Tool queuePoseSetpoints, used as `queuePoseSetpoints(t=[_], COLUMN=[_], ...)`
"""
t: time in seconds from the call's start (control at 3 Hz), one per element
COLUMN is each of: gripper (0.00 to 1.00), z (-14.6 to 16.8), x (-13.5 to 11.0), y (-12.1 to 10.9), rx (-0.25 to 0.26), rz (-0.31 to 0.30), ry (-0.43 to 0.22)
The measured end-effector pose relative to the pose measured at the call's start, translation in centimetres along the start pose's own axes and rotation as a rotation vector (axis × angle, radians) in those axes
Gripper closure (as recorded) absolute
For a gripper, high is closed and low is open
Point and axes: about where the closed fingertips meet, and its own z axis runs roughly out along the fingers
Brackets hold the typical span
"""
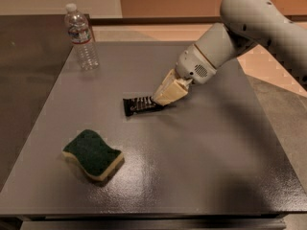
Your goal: Move rxbar chocolate near sponge
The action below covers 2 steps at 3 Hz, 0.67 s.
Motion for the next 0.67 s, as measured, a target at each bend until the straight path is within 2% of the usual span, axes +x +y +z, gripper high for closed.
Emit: queuePoseSetpoints(t=[0.67], gripper=[1.0], z=[2.3], x=[-0.1], y=[3.8], rx=[-0.11], rz=[-0.04], ry=[0.0])
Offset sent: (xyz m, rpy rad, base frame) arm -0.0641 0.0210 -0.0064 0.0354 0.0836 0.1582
